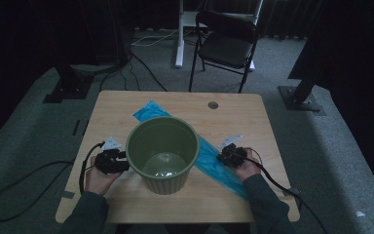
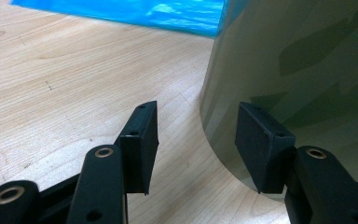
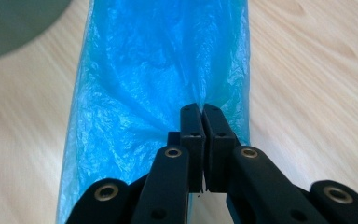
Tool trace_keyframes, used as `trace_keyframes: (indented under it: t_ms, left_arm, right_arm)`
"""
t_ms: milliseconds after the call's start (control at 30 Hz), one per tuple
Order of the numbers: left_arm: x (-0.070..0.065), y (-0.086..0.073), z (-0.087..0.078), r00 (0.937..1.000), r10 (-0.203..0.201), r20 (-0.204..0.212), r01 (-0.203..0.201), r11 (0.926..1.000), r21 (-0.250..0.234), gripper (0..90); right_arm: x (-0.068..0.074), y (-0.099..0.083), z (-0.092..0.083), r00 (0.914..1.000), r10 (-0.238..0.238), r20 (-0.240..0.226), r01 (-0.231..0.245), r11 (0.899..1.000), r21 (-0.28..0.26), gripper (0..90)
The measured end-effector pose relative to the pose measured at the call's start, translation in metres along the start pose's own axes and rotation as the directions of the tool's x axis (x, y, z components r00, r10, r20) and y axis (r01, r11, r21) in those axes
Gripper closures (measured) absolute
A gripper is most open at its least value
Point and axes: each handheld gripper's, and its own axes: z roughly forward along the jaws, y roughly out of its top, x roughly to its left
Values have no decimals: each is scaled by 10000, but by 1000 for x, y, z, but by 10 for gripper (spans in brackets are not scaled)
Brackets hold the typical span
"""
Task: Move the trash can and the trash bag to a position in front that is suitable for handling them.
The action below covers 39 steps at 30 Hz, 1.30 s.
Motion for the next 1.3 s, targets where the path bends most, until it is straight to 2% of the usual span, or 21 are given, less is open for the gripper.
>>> trace_keyframes:
  t_ms: [67, 100, 267, 433, 633, 800, 867, 1000, 1133, 1300]
  left_arm:
    - [0, 0, 0, 10000, -27, 13, 27, 10000, 10, 492]
    - [0, 0, 0, 10000, -33, 5, 33, 10000, 10, 492]
    - [0, 0, 1, 10000, -56, -19, 56, 10000, 3, 492]
    - [0, 0, 1, 10000, -71, -24, 71, 10000, 10, 492]
    - [0, -2, -2, 9999, -131, 2, 131, 9999, 26, 489]
    - [-3, -8, -11, 9997, -188, 141, 189, 9998, -83, 488]
    - [-5, -10, -14, 9998, -123, 183, 125, 9999, -104, 488]
    - [-10, -12, -19, 9996, -60, 273, 64, 9998, -165, 487]
    - [-14, -12, -19, 9995, 50, 317, -46, 9999, -111, 488]
    - [-13, -12, -18, 9994, 29, 348, -26, 9999, -108, 489]
  right_arm:
    - [-1, -3, -3, 10000, 52, 2, -52, 10000, 15, 881]
    - [-4, -16, -12, 9997, 214, 76, -214, 9998, 27, 881]
    - [-9, -41, -29, 9987, 453, 229, -456, 9988, 151, 873]
    - [-18, -64, -45, 9963, 716, 469, -720, 9974, 56, 866]
    - [-26, -83, -59, 9923, 1056, 653, -1061, 9944, 36, 862]
    - [-29, -91, -66, 9907, 1171, 689, -1174, 9931, 4, 861]
    - [-31, -92, -69, 9903, 1204, 694, -1203, 9927, -52, 820]
    - [-31, -87, -75, 9906, 1185, 682, -1149, 9919, -537, 639]
    - [-30, -70, -76, 9928, 1073, 529, -1022, 9905, -915, 579]
    - [-25, -36, -66, 9963, 722, 457, -674, 9929, -984, 550]
